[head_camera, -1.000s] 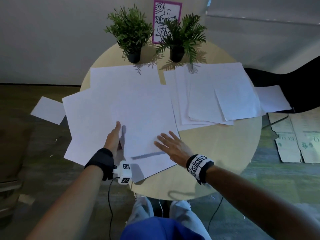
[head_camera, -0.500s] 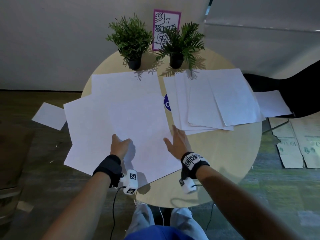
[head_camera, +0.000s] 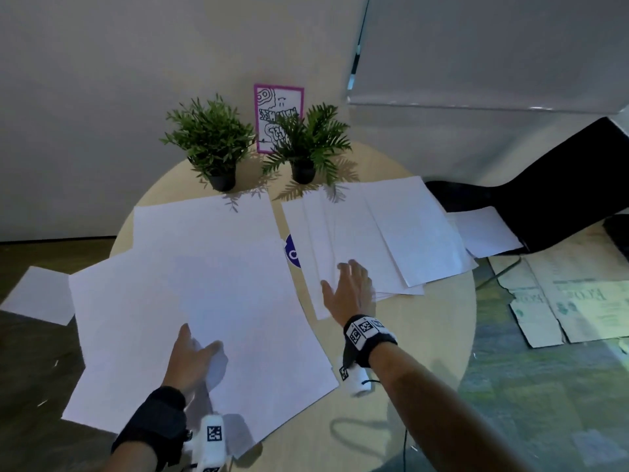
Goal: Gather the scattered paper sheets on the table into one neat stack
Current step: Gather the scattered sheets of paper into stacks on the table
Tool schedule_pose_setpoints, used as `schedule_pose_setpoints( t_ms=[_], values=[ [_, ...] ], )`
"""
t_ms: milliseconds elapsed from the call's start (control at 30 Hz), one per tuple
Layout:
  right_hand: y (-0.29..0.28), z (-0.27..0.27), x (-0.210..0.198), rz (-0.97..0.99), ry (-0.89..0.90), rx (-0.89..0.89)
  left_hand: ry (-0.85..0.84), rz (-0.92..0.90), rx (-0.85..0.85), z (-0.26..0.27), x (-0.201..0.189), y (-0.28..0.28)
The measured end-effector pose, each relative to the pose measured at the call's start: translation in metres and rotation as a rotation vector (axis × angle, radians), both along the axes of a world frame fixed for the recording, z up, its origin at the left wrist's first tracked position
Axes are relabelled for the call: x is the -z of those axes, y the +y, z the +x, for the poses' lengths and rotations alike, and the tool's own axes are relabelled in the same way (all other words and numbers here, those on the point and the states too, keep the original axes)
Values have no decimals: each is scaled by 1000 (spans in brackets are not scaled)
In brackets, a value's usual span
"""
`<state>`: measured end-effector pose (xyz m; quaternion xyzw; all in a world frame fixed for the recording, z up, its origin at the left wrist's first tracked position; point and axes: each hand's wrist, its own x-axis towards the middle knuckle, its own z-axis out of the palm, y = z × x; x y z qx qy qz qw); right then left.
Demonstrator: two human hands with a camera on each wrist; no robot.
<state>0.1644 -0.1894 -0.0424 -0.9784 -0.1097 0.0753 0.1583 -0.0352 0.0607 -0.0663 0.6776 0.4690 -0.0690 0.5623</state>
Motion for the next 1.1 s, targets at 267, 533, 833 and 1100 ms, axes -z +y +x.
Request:
schedule_pose_setpoints(
  t_ms=[267,533,833,1100],
  values=[
    [-85,98,2,-260,111,290,-70,-13,-47,-1,11,-1],
    [-111,108,-5,-450,117,70,-154,18,-99,16,-8,-19],
    [-61,22,-36,-343,-29,-218,-112,-23,-154,24,-19,-29],
    [35,-114,-21,-364,40,-725,-53,-233,-244,16,-25,-12]
  ],
)
